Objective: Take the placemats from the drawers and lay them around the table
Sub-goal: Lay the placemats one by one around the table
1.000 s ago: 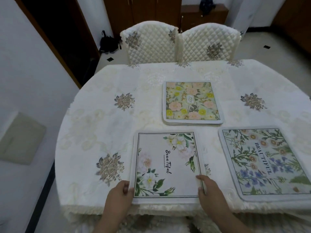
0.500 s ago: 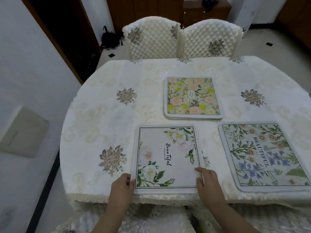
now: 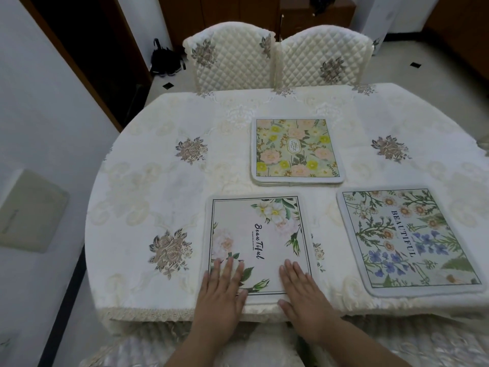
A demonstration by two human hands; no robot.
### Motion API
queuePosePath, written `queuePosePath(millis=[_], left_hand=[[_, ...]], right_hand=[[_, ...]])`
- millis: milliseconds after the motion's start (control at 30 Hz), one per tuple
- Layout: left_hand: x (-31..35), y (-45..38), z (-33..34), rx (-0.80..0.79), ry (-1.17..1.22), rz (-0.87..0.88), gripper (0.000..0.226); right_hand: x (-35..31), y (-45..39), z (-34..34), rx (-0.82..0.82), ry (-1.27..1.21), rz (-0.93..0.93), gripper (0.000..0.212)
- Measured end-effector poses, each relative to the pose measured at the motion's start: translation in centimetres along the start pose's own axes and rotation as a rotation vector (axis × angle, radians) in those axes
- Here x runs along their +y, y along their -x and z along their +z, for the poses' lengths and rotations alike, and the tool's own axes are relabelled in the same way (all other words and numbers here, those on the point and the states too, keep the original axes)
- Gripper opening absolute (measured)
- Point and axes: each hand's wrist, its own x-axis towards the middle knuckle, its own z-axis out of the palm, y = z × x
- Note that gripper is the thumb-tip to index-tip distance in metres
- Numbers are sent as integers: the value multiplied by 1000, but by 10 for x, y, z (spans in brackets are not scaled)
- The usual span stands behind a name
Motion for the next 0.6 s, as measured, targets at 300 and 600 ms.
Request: queuePosePath(millis=[300, 600], left_hand=[[-33, -13, -3, 33, -15, -120, 66], [20, -156, -35, 30, 22, -35, 60]], right_hand=[[35, -5, -22, 102, -12, 58, 68], [-9, -153, -58, 226, -26, 74, 67]])
